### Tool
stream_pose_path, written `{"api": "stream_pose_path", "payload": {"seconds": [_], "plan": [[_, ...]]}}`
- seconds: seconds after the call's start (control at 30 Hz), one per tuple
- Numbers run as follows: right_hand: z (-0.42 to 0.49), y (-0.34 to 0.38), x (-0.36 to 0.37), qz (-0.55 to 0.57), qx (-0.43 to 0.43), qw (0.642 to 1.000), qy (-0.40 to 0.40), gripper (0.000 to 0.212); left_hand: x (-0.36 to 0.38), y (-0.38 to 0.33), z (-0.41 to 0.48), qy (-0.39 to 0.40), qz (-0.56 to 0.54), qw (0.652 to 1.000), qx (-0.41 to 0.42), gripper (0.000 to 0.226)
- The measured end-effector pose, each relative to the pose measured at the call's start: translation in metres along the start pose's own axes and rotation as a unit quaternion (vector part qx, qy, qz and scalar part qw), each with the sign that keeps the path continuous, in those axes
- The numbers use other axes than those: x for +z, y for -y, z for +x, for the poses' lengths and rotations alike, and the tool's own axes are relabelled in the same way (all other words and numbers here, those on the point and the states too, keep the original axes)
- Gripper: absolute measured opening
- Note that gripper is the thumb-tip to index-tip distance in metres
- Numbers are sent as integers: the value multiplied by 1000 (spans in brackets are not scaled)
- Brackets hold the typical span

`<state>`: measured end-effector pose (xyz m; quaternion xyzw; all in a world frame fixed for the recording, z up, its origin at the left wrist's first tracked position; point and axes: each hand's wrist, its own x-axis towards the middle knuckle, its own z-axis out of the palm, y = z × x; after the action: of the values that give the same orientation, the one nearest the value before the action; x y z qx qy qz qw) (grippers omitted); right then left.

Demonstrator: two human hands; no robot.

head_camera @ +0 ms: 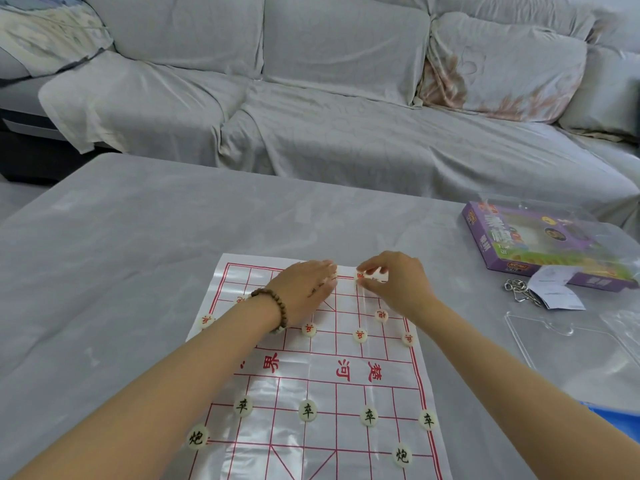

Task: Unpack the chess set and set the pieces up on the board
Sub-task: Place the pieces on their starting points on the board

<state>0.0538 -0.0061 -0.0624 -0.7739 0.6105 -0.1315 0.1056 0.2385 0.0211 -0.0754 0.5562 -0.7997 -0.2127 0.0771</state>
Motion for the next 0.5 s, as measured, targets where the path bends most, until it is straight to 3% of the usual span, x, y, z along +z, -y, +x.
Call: {"api": "stream_pose_path", "payload": {"seconds": [0.27, 0.5], "plan": [[15, -5, 10, -29, -1, 999, 31, 22, 9, 4, -2, 27, 68, 997, 17, 50], [11, 0, 13, 1, 1, 1000, 28, 27, 2, 7, -11, 21, 17, 999, 33, 43]]}}
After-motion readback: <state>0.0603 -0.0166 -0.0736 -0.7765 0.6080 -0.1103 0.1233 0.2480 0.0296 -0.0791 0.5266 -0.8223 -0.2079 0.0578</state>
